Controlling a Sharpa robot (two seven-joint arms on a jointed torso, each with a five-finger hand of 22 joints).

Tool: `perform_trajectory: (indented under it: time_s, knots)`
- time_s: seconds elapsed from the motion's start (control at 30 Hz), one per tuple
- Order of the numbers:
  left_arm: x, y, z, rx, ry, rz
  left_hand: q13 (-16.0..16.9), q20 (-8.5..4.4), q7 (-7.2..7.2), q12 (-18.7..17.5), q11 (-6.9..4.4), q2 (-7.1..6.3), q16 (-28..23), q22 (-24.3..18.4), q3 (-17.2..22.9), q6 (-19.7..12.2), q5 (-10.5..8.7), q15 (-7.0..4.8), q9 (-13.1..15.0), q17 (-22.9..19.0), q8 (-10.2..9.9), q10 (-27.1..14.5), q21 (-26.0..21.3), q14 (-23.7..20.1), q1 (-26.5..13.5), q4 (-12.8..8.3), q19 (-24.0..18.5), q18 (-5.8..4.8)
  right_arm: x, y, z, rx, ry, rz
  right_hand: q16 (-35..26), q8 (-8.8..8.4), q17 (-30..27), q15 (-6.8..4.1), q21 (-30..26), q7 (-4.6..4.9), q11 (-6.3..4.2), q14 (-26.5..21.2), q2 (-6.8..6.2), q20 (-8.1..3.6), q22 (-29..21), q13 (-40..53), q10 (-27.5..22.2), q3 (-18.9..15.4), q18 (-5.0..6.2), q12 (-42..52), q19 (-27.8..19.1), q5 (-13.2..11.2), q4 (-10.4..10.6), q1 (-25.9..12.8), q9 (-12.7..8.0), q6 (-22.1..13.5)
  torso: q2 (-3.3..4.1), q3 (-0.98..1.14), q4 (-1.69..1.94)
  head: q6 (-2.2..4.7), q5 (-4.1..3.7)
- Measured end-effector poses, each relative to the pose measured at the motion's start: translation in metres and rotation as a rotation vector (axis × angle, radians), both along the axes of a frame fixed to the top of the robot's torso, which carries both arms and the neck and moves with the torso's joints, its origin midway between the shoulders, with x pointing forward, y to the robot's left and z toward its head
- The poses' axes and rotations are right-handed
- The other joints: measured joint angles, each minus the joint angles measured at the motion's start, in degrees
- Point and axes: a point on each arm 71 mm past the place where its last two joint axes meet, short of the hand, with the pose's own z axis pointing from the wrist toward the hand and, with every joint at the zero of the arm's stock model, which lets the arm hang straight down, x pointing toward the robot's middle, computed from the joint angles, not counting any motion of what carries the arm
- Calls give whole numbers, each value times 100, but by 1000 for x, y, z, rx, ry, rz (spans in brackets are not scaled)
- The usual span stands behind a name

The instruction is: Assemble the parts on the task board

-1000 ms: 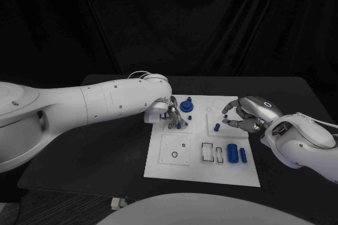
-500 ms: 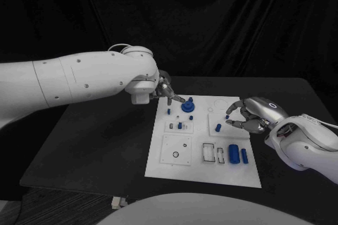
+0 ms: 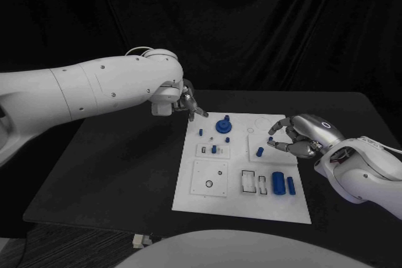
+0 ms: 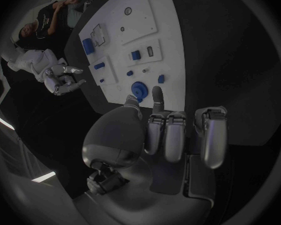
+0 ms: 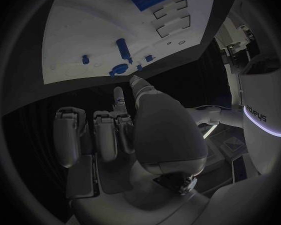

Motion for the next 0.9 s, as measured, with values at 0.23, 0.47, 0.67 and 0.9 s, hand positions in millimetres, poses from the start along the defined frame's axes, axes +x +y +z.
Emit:
perform_trajectory:
  time_s: [0.23, 0.47, 0.67, 0.9]
  knots:
    - [8, -4, -28, 41, 18, -2, 1, 0, 57, 0, -8, 146, 0, 0, -47, 119, 0, 0, -335, 0, -467, 8, 14, 0, 146, 1, 0, 0, 0, 1, 1, 15, -8, 6, 0, 0, 0, 0, 0, 0, -22, 0, 0, 0, 0, 0, 22, 0, 0, 0, 0, 0, 32, 0, 0, 0, -4, -3, 3, 0, 6]
    - [14, -6, -42, 63, 23, 0, 1, 0, 76, 0, -8, 92, 0, 0, -56, 226, 0, 0, -576, 0, -782, 8, 14, 0, 293, -22, 0, 0, -1, 2, 2, 22, -9, 8, 0, 0, -1, 0, 27, 0, -22, 0, 0, 0, -1, 0, 22, 0, 0, 0, 0, 0, 32, 0, -1, 0, -9, -3, 2, 0, -16]
    - [19, -7, -46, 71, 21, 1, 3, 1, 117, 1, 14, 50, 0, 0, 75, 329, 65, 1, -836, 0, -1100, -14, 14, 0, 566, -185, 0, 0, 0, 3, 1, 24, -9, 9, 0, 0, -1, 0, 27, -21, -22, 0, 0, 0, -1, 0, 22, 0, 0, 0, 0, 0, 32, 0, -1, 20, -12, -1, 2, 0, -8]
    - [22, -8, -52, 78, 29, 2, 15, 21, 133, 7, 15, 62, 0, 0, 192, 379, 129, 1, -1002, 0, -1305, -16, 14, 0, 700, -301, 20, 0, 0, 4, 1, 26, -8, 11, 0, 0, -1, 0, 27, -21, -22, 0, 0, 0, -2, 0, 22, 0, 1, 0, 0, 0, 31, 0, -1, 20, -12, 0, 2, 0, 2]
